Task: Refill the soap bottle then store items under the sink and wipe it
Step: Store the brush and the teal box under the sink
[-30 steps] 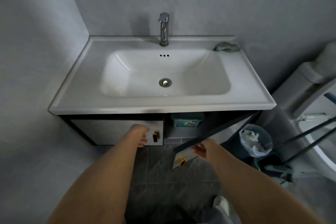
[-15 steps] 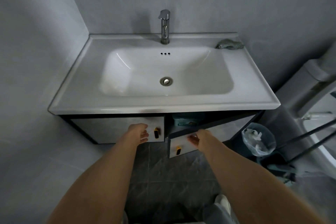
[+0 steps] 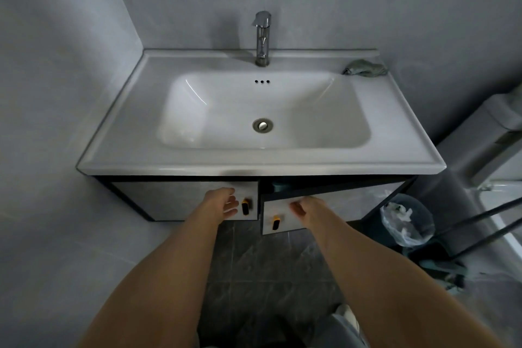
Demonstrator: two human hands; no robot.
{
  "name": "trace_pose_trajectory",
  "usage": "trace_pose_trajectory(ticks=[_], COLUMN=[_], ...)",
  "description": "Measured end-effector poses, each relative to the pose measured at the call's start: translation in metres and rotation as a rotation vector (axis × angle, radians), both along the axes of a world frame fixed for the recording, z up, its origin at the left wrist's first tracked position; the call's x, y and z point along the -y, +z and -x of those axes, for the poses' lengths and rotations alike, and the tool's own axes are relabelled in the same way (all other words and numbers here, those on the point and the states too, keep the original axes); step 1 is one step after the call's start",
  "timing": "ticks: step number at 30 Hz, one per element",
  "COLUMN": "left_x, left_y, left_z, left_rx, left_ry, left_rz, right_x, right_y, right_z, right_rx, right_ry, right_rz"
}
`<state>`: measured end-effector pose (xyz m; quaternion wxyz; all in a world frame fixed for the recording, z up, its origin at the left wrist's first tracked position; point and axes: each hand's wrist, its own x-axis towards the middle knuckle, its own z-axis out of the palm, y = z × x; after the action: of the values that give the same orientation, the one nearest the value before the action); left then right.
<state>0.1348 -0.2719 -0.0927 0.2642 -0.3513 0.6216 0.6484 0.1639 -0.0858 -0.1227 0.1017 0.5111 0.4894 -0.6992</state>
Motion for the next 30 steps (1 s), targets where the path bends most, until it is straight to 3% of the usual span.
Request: trace_pose_trajectory(ticks=[3,12,30], left_x=[-0.003,-0.003,0.001], left_y=[-0.002,-0.011,-0.01], left_z=[0.002,0.007,0.01], left_rx=[-0.012,-0.024,-0.032], left_ry=[0.041,0.089,0.125], left_rz=[-0.033,-0.076,-0.076], right_x=[0.002,0.017,0.023], right_y=[-0.006,0.001,0.006], right_z=[0.0,0.003,0.018], right_rx=[-0.085,0.084,0.059], right_ry=[0.046,0.109,0.031], right_rz=[0.051,0.122,0.065])
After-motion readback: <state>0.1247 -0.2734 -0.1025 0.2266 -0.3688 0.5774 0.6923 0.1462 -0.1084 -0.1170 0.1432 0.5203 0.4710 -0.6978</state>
